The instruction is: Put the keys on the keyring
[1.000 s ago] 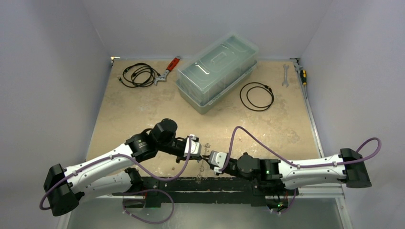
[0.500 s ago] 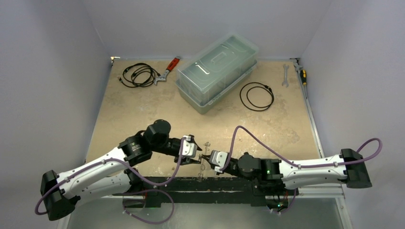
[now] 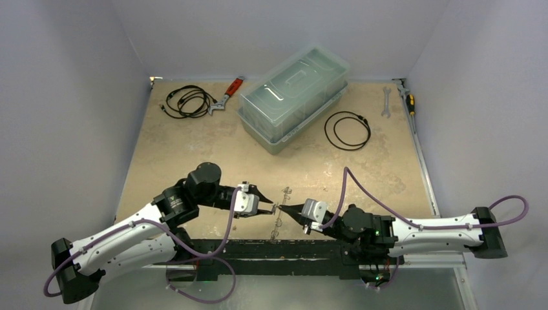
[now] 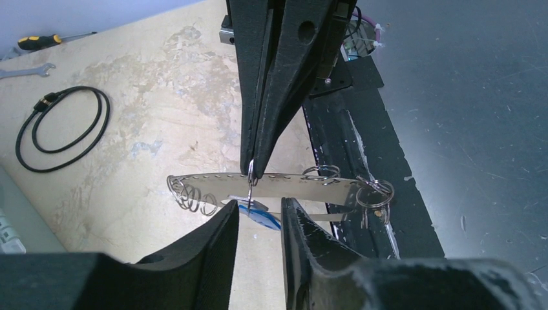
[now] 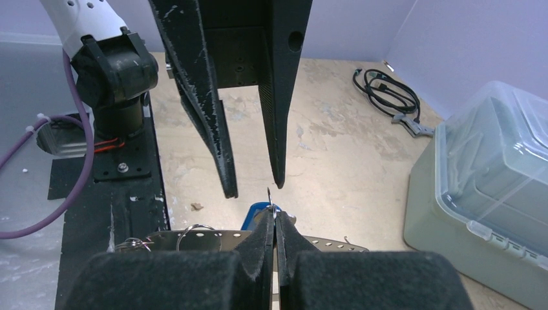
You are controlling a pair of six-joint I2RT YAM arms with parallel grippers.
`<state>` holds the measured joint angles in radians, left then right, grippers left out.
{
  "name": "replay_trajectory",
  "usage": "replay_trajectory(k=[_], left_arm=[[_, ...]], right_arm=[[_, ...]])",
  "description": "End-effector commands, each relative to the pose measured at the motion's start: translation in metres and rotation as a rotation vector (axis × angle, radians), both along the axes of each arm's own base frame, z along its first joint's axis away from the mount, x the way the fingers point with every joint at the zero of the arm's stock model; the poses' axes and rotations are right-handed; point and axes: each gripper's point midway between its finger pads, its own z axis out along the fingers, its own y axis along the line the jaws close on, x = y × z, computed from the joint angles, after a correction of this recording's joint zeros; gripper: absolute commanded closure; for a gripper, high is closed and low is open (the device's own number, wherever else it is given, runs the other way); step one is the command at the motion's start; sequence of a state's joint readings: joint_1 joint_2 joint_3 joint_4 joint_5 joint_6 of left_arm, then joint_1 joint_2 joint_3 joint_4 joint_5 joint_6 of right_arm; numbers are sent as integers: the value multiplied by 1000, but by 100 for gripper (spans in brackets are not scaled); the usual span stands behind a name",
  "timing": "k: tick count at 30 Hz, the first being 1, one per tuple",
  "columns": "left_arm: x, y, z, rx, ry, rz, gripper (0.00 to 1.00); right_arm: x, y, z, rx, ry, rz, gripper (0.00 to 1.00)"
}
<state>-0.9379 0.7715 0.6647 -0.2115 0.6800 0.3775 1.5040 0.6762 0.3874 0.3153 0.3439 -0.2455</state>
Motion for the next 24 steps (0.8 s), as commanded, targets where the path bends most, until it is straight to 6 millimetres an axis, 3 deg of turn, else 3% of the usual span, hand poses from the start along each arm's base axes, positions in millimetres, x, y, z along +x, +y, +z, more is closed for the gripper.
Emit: replay_trajectory(k=[1,5,12,18,24], left_arm=[[1,-3,13,-48,-23,-6,73],[2,-5,10,-41,-11,-9,80],[3,-6,7,-33,1,-12,80],[2,-7,5,-29,8,-16,93],[1,-9,4,-25,25,-25,100]], right_arm=[[-4,1,22,94,0,23,100],[-4,1,22,93,0,25,100],[-5,2,22,95,0,32,100],[-7,2,23,98,2,42,100],[-13,4,27,116,5,80,100]])
